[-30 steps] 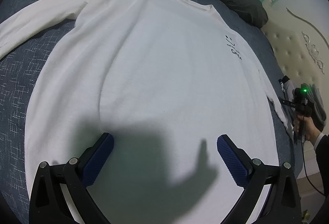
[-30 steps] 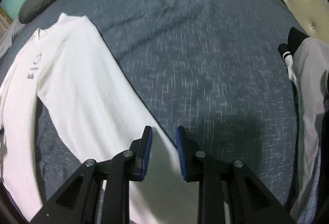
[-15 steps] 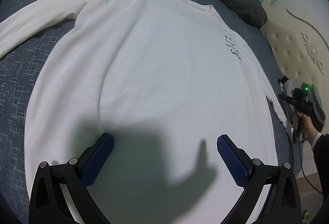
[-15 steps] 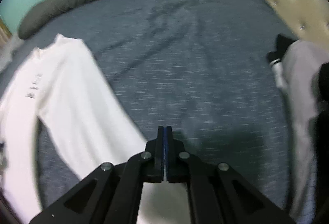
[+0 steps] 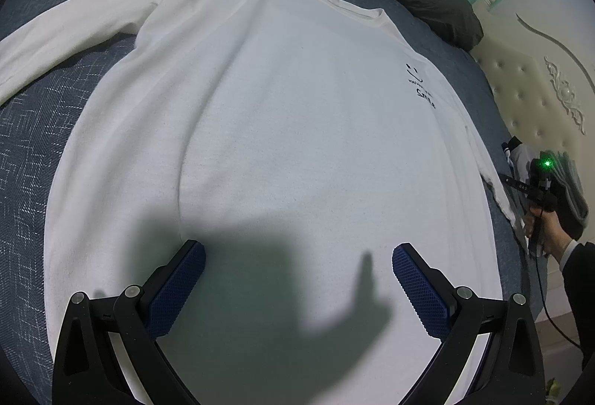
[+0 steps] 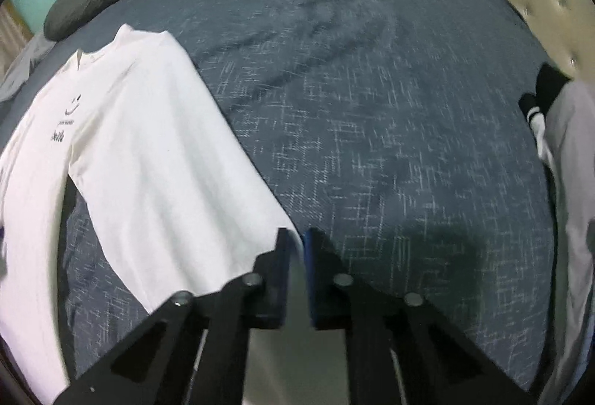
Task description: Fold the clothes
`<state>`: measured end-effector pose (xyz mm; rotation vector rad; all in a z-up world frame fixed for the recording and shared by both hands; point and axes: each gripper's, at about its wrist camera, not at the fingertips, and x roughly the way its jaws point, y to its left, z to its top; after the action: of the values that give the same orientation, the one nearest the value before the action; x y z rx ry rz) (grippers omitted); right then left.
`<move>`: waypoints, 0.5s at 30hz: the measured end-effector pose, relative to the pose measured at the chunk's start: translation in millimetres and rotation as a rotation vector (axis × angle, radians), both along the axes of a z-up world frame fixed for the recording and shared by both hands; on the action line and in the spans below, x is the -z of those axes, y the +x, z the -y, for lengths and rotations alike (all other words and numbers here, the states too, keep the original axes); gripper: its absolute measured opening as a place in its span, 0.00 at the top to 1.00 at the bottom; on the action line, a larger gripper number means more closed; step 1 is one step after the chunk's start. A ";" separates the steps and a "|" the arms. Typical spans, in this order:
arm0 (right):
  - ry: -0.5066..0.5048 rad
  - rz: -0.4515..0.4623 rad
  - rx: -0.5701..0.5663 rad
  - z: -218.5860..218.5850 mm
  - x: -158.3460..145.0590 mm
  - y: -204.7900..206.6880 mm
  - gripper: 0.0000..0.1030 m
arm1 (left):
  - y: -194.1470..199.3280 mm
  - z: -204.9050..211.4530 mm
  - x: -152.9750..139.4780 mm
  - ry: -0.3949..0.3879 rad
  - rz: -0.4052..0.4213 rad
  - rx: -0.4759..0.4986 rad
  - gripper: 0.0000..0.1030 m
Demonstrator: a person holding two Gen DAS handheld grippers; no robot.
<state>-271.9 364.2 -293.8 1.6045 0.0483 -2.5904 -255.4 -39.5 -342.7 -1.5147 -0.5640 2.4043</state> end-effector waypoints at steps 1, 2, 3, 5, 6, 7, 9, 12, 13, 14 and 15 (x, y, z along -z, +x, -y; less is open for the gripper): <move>0.007 -0.014 0.000 -1.9 -2.7 2.3 0.99 | 0.3 0.3 -0.2 0.000 0.000 0.000 0.00; 0.014 -0.031 0.002 -4.1 -5.5 4.8 0.99 | 0.3 0.5 -0.4 0.001 0.000 -0.001 0.00; 0.016 -0.044 0.013 -6.4 -8.0 3.5 0.99 | 0.3 0.6 -0.5 0.001 0.000 -0.001 0.00; 0.020 -0.072 0.037 -10.9 -12.7 -0.1 0.99 | 0.5 0.6 -0.6 0.001 0.000 -0.001 0.00; 0.028 -0.078 0.048 -12.9 -13.6 -1.0 0.99 | 0.6 0.5 -0.6 0.000 0.000 -0.001 0.00; 0.038 -0.082 0.060 -14.9 -14.3 -1.8 0.99 | 0.8 0.3 -0.7 -0.001 0.000 -0.001 0.00; 0.062 -0.086 0.089 -20.0 -14.2 -5.1 0.99 | 1.0 0.4 -0.9 -0.002 0.000 0.000 0.00; 0.087 -0.063 0.129 -24.6 -9.8 -17.5 0.99 | 0.9 0.5 -1.3 -0.003 0.000 0.001 0.00; 0.096 -0.049 0.131 -18.9 -6.3 -26.4 0.99 | 0.7 0.6 -1.4 -0.003 0.000 0.001 0.00; 0.102 -0.037 0.127 -15.5 -6.1 -28.9 0.99 | 0.6 0.7 -1.4 -0.002 0.001 0.000 0.00; 0.107 -0.031 0.127 -15.1 -4.1 -30.8 0.99 | 0.5 0.9 -1.5 -0.001 0.002 0.000 0.00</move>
<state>-302.7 379.3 -289.7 1.6534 0.0923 -2.7529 -254.8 -40.3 -341.2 -1.5174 -0.5640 2.4037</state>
